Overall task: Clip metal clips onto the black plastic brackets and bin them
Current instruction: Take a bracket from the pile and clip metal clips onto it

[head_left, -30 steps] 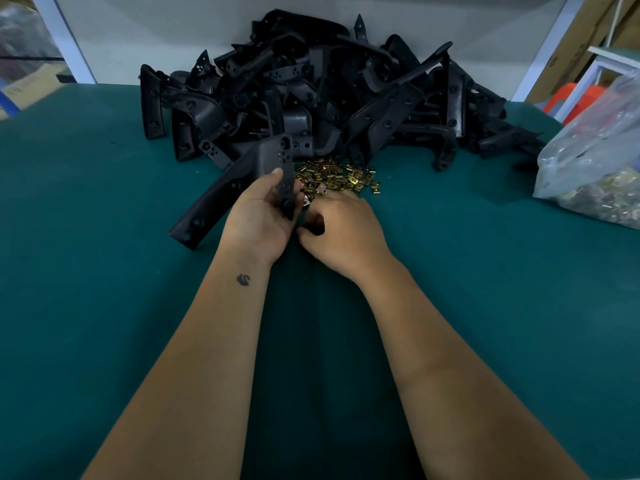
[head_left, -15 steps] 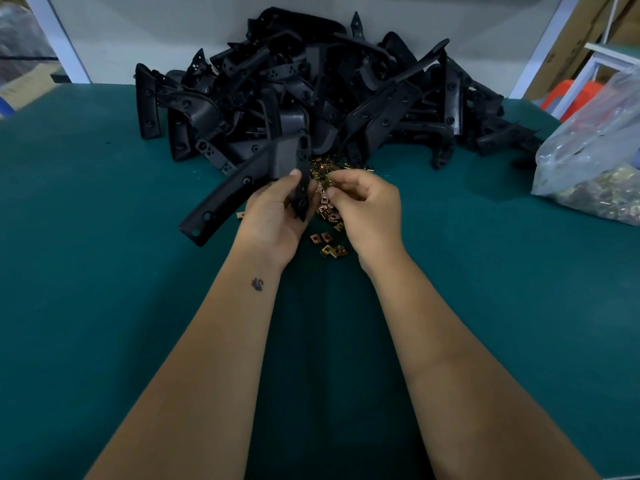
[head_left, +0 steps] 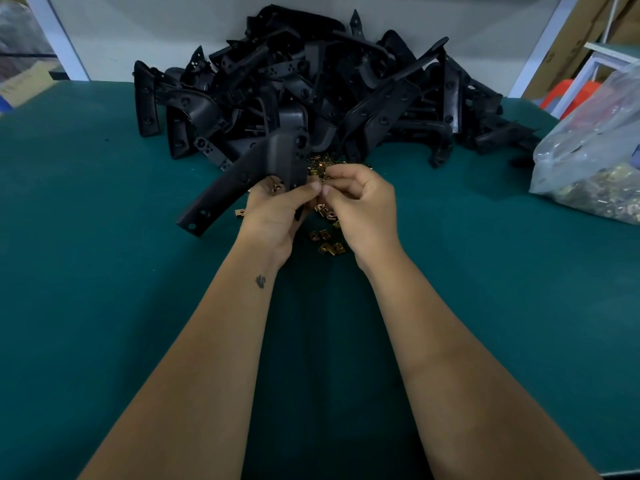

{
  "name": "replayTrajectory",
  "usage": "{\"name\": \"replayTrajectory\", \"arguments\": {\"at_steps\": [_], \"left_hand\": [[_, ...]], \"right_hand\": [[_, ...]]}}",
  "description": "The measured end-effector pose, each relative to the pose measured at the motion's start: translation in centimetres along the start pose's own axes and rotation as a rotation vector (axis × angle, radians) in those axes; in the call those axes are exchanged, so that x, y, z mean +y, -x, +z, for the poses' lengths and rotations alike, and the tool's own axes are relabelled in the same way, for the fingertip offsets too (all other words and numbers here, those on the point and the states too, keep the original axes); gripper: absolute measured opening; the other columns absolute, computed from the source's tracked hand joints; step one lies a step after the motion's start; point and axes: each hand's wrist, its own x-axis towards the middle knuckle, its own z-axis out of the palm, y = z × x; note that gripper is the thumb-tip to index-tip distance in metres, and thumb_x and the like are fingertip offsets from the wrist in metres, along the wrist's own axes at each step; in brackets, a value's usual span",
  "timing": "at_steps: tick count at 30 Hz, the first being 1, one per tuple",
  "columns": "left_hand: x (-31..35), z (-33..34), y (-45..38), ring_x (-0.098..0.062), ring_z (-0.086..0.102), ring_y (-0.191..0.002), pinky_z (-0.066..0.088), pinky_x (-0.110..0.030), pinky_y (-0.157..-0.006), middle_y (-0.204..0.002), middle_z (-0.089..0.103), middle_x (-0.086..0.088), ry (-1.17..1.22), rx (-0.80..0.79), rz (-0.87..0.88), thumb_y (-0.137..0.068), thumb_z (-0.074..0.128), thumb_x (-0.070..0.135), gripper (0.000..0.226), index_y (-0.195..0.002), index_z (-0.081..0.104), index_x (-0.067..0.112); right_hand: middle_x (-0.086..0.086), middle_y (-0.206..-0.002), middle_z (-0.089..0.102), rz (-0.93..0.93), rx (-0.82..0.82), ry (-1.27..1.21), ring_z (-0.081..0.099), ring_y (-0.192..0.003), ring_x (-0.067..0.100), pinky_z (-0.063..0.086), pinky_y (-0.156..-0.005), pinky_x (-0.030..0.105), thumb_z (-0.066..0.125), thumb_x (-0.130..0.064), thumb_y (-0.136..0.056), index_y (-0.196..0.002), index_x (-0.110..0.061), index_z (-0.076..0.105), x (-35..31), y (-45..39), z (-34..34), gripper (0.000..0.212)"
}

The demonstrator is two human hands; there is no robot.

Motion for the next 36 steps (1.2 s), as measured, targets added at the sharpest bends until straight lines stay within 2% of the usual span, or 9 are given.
{"name": "replayTrajectory", "arguments": {"at_steps": [6, 10, 13, 16, 19, 22, 26, 30, 36], "left_hand": [[-0.1, 0.5, 0.3, -0.008, 0.068, -0.072, 0.054, -0.02, -0.071, -0.076, 0.07, 0.001, -0.102, 0.134, 0.084, -0.087, 0.066, -0.009, 0.022, -0.083, 0.059, 0.011], [0.5, -0.4, -0.6, -0.008, 0.061, -0.071, 0.052, -0.016, -0.066, -0.081, 0.064, 0.001, -0.042, 0.307, 0.105, -0.089, 0.067, -0.004, 0.018, -0.087, 0.059, 0.012], [0.3, -0.4, -0.6, -0.007, 0.064, -0.075, 0.055, -0.018, -0.07, -0.083, 0.064, 0.001, -0.095, 0.242, 0.085, -0.088, 0.069, -0.002, 0.019, -0.086, 0.058, 0.013], [0.0, -0.2, -0.5, -0.011, 0.068, -0.084, 0.058, -0.026, -0.078, -0.091, 0.067, -0.001, -0.164, 0.185, 0.064, -0.088, 0.071, 0.004, 0.017, -0.087, 0.058, 0.014], [0.1, -0.3, -0.7, -0.014, 0.071, -0.092, 0.058, -0.026, -0.074, -0.102, 0.072, -0.007, -0.159, 0.158, 0.036, -0.093, 0.066, 0.011, 0.008, -0.092, 0.058, 0.014], [0.1, -0.3, -0.8, -0.013, 0.071, -0.088, 0.059, -0.028, -0.079, -0.092, 0.072, -0.004, -0.156, 0.167, 0.029, -0.099, 0.058, 0.015, 0.007, -0.093, 0.054, 0.013], [0.0, -0.2, -0.9, -0.013, 0.065, -0.081, 0.058, -0.029, -0.085, -0.073, 0.056, -0.001, -0.222, 0.236, 0.045, -0.1, 0.056, 0.019, 0.017, -0.086, 0.048, 0.014], [-0.2, -0.1, -0.8, -0.011, 0.059, -0.062, 0.059, -0.032, -0.076, -0.064, 0.046, 0.001, -0.323, 0.208, 0.064, -0.099, 0.057, 0.023, 0.025, -0.081, 0.041, 0.016], [0.3, -0.1, -0.5, -0.009, 0.046, -0.047, 0.046, -0.023, -0.05, -0.049, 0.042, 0.01, -0.313, 0.08, -0.01, -0.096, 0.054, 0.024, 0.011, -0.089, 0.048, 0.017]], "right_hand": [[-0.006, -0.083, 0.07, -0.008, 0.065, 0.034, 0.062, -0.072, -0.007, 0.045, -0.065, 0.007, 0.067, -0.002, -0.087, -0.092, -0.023, 0.061, 0.1, 0.2, 0.5, 0.023], [-0.001, -0.087, 0.07, 0.042, 0.174, 0.003, 0.066, -0.077, 0.005, 0.051, -0.068, 0.016, 0.064, -0.002, -0.089, -0.087, -0.027, 0.061, 0.2, -0.1, -0.2, 0.025], [0.0, -0.087, 0.071, 0.071, 0.166, -0.072, 0.068, -0.079, 0.007, 0.057, -0.08, 0.025, 0.066, -0.001, -0.089, -0.089, -0.023, 0.066, 0.1, -0.2, -0.4, 0.022], [-0.001, -0.087, 0.072, 0.076, 0.126, -0.118, 0.068, -0.078, 0.002, 0.055, -0.077, 0.019, 0.066, 0.003, -0.088, -0.088, -0.02, 0.071, 0.0, 0.0, -0.1, 0.024], [-0.002, -0.086, 0.072, 0.103, 0.095, -0.186, 0.067, -0.076, -0.001, 0.052, -0.074, 0.014, 0.065, 0.008, -0.086, -0.089, -0.017, 0.072, -0.2, -0.1, -0.3, 0.026], [-0.001, -0.085, 0.072, 0.123, 0.072, -0.248, 0.068, -0.079, 0.003, 0.053, -0.075, 0.015, 0.065, 0.009, -0.085, -0.093, -0.013, 0.073, -0.3, -0.1, -0.3, 0.024], [0.001, -0.084, 0.072, 0.141, 0.055, -0.307, 0.069, -0.085, 0.014, 0.056, -0.081, 0.021, 0.066, 0.009, -0.085, -0.091, -0.013, 0.072, -0.3, -0.1, -0.3, 0.024], [0.005, -0.082, 0.071, 0.159, 0.066, -0.382, 0.069, -0.077, 0.012, 0.058, -0.081, 0.024, 0.066, 0.009, -0.086, -0.093, -0.007, 0.072, -0.4, -0.1, -0.4, 0.019], [0.013, -0.085, 0.071, 0.164, 0.026, -0.53, 0.071, -0.076, 0.017, 0.059, -0.078, 0.026, 0.06, 0.008, -0.091, -0.096, -0.003, 0.07, -0.7, -0.1, -0.6, 0.015]]}}
